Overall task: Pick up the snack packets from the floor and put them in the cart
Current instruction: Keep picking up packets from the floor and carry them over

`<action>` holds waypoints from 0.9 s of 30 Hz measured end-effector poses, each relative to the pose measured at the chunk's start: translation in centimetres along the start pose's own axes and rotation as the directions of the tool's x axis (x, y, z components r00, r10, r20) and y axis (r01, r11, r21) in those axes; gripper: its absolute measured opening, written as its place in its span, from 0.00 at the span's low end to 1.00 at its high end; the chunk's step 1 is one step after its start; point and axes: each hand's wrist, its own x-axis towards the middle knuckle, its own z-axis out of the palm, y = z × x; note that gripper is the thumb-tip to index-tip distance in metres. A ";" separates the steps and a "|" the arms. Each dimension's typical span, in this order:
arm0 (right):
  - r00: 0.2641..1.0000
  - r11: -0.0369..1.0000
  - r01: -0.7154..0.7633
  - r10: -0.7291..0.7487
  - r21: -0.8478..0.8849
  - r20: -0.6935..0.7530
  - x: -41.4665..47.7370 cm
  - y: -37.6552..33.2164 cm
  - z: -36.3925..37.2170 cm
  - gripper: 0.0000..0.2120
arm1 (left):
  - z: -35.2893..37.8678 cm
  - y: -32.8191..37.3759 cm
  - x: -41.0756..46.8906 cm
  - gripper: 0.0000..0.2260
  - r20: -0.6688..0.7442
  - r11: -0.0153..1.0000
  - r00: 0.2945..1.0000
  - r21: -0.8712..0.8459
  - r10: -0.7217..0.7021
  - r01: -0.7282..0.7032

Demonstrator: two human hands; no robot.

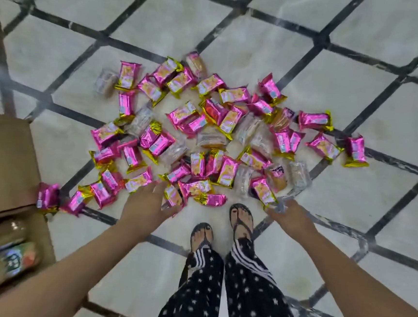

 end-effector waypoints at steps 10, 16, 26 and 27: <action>0.987 0.992 0.096 -0.084 0.087 -0.135 25.0 1.4 9.5 0.24 | 12.7 -1.1 23.6 0.34 -0.063 0.869 0.994 -0.493 -0.089 0.046; 0.985 0.969 0.048 -0.006 0.241 -0.171 32.8 2.8 14.1 0.20 | 18.8 -0.9 32.5 0.20 -0.066 0.747 0.969 -0.650 -0.237 0.138; 0.966 0.958 0.043 0.034 0.284 -0.258 33.8 3.2 15.4 0.26 | 20.8 0.6 34.5 0.17 0.009 0.654 0.935 -0.713 -0.355 0.255; 0.965 0.959 0.051 0.025 0.280 -0.260 33.3 3.2 15.2 0.27 | 20.4 0.7 34.0 0.18 -0.001 0.650 0.931 -0.717 -0.364 0.253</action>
